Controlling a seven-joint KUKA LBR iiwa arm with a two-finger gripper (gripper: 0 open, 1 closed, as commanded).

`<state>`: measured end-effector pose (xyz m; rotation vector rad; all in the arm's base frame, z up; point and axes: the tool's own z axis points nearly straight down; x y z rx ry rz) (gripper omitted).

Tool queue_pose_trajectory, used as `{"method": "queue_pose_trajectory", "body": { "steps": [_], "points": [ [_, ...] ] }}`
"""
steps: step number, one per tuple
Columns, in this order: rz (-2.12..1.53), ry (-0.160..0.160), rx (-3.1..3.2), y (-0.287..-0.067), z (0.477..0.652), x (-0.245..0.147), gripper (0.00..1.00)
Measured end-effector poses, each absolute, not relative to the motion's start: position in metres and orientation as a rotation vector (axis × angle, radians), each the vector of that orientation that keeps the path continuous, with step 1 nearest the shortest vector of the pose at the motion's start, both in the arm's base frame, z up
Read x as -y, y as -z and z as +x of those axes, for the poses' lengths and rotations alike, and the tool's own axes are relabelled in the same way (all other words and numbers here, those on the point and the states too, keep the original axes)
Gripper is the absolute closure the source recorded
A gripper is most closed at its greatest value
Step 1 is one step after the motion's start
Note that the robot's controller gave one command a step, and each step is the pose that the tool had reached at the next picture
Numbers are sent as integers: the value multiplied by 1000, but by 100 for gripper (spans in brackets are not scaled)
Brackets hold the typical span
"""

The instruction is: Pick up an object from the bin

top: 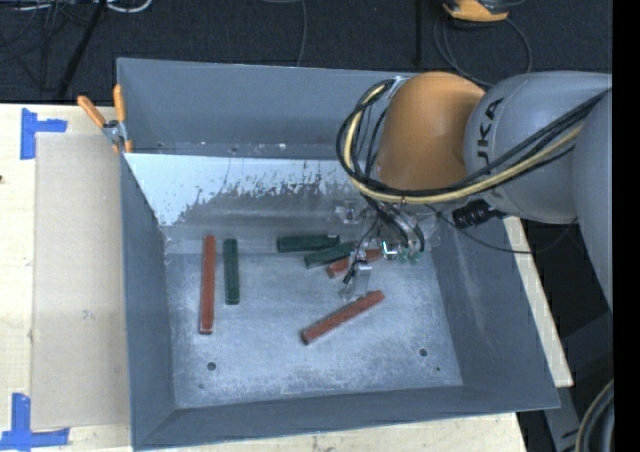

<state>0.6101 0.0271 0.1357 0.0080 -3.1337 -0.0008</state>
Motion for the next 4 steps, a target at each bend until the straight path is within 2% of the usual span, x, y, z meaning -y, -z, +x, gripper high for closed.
{"method": "queue_pose_trajectory", "body": {
  "steps": [1, 2, 3, 4],
  "points": [
    [249, -1, 3123, -69, 552, 26, 0],
    [249, 1, 3131, -72, 554, 25, 100],
    [248, 1, 3131, -71, 554, 25, 0],
    [246, 1, 3132, -72, 554, 25, 100]
  ]
}}
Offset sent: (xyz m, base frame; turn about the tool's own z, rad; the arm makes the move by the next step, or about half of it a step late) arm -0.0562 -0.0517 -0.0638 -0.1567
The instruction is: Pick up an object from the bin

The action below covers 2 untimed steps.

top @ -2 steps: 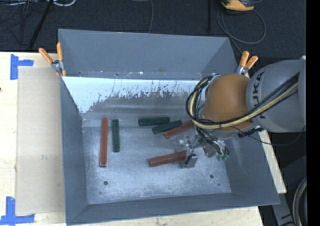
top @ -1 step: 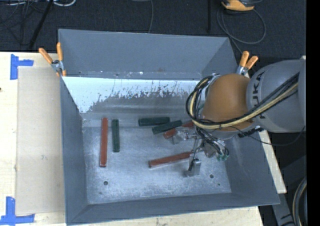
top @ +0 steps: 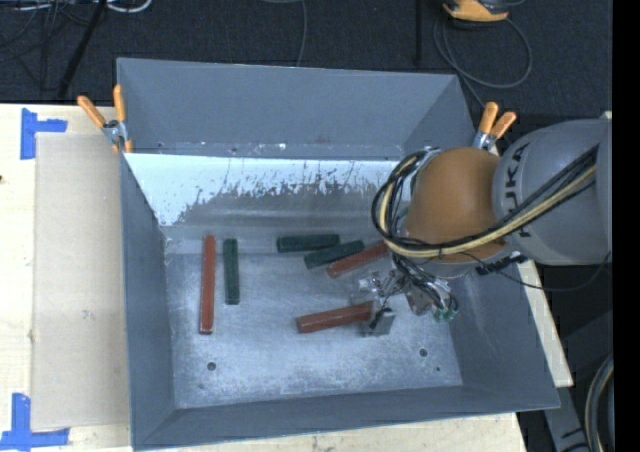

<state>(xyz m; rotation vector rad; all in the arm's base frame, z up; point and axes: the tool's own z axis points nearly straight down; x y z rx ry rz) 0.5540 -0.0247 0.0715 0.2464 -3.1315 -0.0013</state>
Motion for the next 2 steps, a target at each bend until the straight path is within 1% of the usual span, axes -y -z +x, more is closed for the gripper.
{"method": "queue_pose_trajectory", "body": {
  "steps": [1, 2],
  "points": [
    [-76, -1, 3141, -161, 483, 57, 100],
    [-94, 0, 3147, -221, 499, 51, 100]
  ]
}}
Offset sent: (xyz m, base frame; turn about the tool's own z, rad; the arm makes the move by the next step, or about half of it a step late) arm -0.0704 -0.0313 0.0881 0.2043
